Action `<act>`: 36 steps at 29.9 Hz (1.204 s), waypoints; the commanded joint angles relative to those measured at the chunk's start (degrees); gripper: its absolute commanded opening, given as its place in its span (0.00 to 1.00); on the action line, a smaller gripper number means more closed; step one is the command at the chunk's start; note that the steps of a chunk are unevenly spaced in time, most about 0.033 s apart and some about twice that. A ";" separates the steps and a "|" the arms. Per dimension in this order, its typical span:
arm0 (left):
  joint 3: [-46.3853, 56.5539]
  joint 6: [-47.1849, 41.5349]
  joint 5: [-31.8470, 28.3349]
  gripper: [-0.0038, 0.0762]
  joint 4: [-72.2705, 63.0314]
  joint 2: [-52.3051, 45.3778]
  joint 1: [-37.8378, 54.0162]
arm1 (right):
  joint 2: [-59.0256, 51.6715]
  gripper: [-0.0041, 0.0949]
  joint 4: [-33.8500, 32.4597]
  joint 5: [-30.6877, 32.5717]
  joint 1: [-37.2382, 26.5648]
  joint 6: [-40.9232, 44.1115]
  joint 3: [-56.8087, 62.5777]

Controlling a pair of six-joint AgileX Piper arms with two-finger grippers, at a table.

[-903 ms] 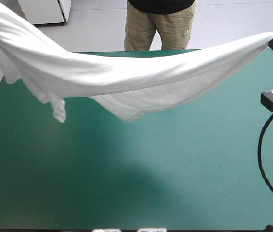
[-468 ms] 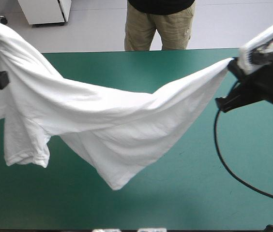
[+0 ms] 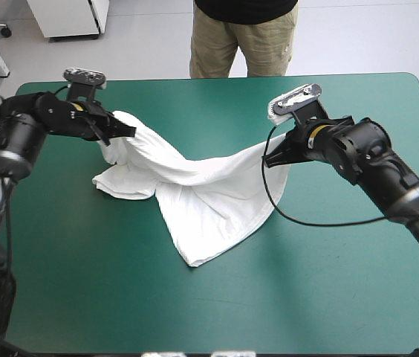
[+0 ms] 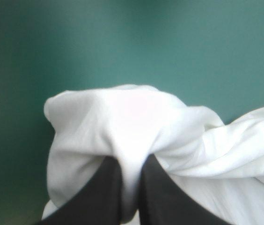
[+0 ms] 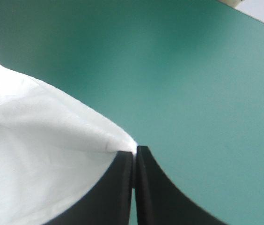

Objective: Fold the cloth

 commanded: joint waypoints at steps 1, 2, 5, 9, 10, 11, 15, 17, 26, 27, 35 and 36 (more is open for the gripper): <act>-3.37 2.54 -9.05 0.04 -5.55 5.83 -0.04 | 3.66 0.02 0.08 -11.23 -4.77 -1.76 -1.13; -4.61 2.76 -10.01 0.04 -6.40 8.17 -0.04 | 4.71 0.02 0.08 -12.67 -5.56 -1.76 -1.13; -9.56 2.93 -10.31 0.04 -7.93 14.45 -0.04 | 7.57 0.02 0.21 -15.83 -8.06 -1.76 -1.13; -15.02 3.01 -9.59 0.04 -9.71 20.18 -0.04 | 10.36 0.02 0.43 -17.80 -10.53 -1.76 -1.13; -16.05 3.01 -9.72 0.04 -9.84 20.93 -0.04 | 10.92 0.02 0.43 -17.91 -10.99 -1.76 -1.13; -16.79 3.01 -9.83 0.04 -9.84 21.39 -0.04 | 11.34 0.03 0.43 -18.09 -11.28 -1.76 -1.13; -17.33 3.07 -11.52 0.04 -9.84 21.61 -0.04 | 13.43 0.07 1.51 -18.75 -13.58 -1.76 -1.24; -17.33 4.51 -11.70 0.06 -9.84 21.69 -0.04 | 14.06 0.15 3.45 -19.60 -14.74 -2.33 -1.49; -18.15 5.07 -6.00 0.74 -12.20 21.73 -0.04 | 15.28 0.60 12.74 -16.91 -17.79 -8.45 -8.72; -18.69 4.95 -4.11 0.73 -12.20 21.25 -0.04 | 15.00 0.59 12.74 -15.08 -17.79 -9.43 -10.34; -20.44 4.21 7.14 0.62 -6.82 9.29 -0.04 | 5.94 0.53 12.86 -5.04 -17.79 -11.87 -17.34; -20.44 3.40 8.05 0.62 -5.41 7.66 -0.04 | 3.89 0.52 13.02 -4.30 -17.79 -11.89 -17.34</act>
